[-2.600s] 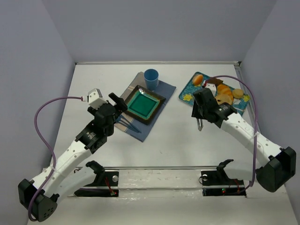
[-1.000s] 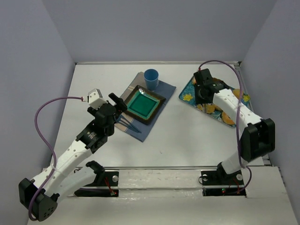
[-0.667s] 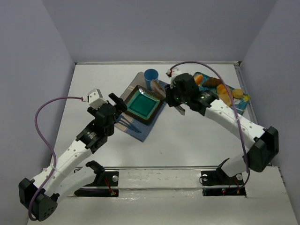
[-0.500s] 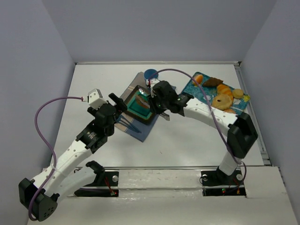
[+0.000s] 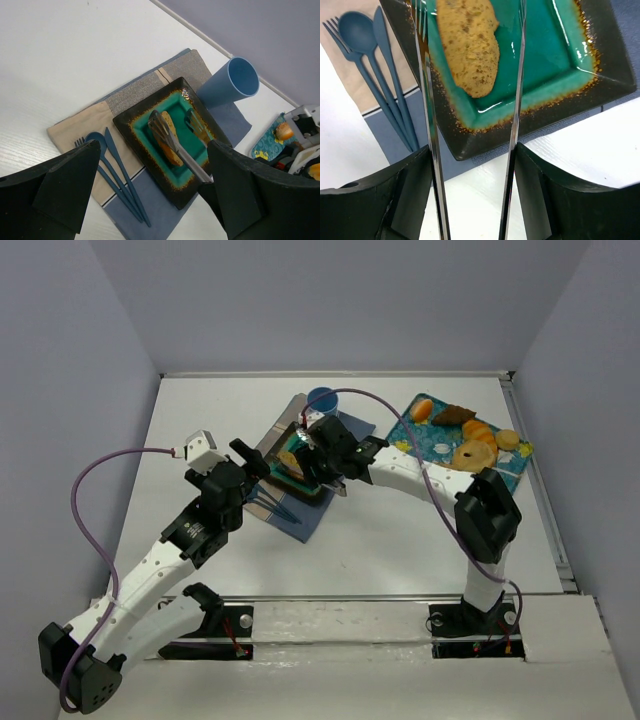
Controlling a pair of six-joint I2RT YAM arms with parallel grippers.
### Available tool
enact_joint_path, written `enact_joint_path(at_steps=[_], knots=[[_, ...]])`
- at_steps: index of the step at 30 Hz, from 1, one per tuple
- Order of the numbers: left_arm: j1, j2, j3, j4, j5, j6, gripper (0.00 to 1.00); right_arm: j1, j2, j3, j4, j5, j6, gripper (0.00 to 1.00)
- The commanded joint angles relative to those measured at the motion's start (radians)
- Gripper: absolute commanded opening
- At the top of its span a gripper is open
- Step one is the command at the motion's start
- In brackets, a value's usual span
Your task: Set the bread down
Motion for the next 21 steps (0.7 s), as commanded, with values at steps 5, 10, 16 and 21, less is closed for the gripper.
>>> enact_joint_path(at_steps=[5, 10, 16, 21], knots=[[0.007, -0.007, -0.001, 0.024, -0.049, -0.012, 0.99, 0.012, -0.176, 0.003, 0.055, 0.109, 0.076, 0.66], [0.007, -0.018, -0.007, 0.023, -0.053, -0.014, 0.99, 0.012, -0.302, -0.101, 0.051, 0.269, 0.149, 0.65], [0.007, -0.024, -0.007, 0.026, -0.046, -0.014, 0.99, -0.116, -0.552, -0.345, -0.034, 0.324, 0.351, 0.59], [0.008, -0.024, -0.007, 0.029, -0.040, -0.012, 0.99, -0.267, -0.840, -0.599, -0.141, 0.310, 0.522, 0.59]])
